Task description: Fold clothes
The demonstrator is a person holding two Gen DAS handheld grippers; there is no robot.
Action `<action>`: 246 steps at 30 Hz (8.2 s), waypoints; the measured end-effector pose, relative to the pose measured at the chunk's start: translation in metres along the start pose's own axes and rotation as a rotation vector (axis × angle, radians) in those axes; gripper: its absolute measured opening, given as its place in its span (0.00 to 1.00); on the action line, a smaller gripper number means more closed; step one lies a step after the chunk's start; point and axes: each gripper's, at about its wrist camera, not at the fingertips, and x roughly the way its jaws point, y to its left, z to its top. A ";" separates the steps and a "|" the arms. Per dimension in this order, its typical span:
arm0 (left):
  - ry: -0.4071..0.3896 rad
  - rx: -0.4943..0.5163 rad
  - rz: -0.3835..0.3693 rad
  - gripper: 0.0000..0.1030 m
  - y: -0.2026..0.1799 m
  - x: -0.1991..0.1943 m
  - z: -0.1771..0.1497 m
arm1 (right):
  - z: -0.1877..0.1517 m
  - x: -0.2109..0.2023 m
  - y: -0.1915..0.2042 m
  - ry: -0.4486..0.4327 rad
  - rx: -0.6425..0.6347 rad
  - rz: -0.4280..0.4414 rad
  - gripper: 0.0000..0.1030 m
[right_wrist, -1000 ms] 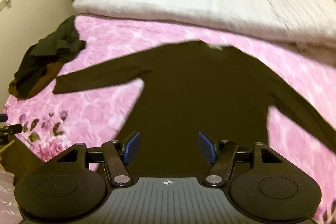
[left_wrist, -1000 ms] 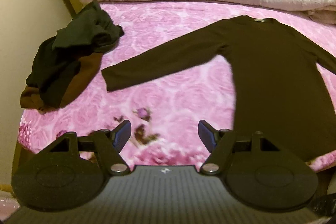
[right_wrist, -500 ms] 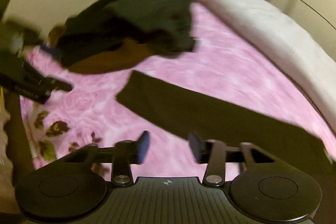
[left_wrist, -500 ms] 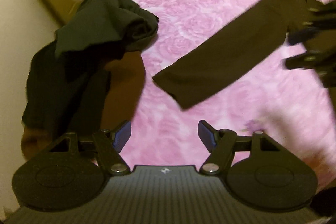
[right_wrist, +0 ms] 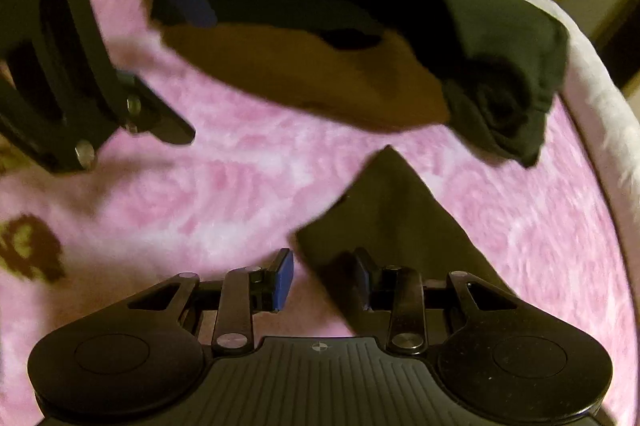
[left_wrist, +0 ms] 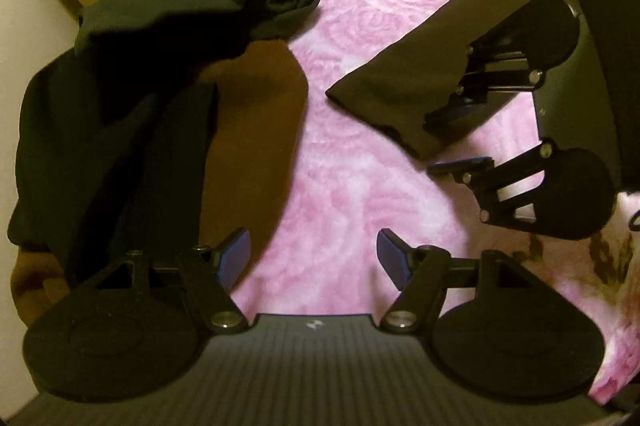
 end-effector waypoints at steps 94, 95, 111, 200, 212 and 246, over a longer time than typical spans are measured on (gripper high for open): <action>-0.240 0.777 -0.178 0.64 -0.675 0.032 0.304 | -1.011 -0.504 -0.249 -0.271 2.283 -1.146 0.01; -0.247 0.770 -0.180 0.64 -0.673 0.029 0.305 | -0.998 -0.507 -0.257 -0.242 2.242 -1.146 0.01; -0.232 0.408 -0.113 0.64 -0.485 -0.001 0.264 | -0.543 -0.367 -0.357 -0.522 1.062 -0.557 0.01; -0.022 0.307 -0.094 0.66 -0.479 0.042 0.246 | -0.658 -0.334 -0.268 0.290 1.166 -0.427 0.41; -0.079 0.475 -0.119 0.66 -0.528 -0.074 0.092 | -0.589 -0.383 -0.148 0.321 0.934 -0.310 0.52; -0.274 1.145 -0.015 0.05 -0.639 -0.092 -0.119 | -0.624 -0.398 0.074 0.339 0.365 -0.291 0.52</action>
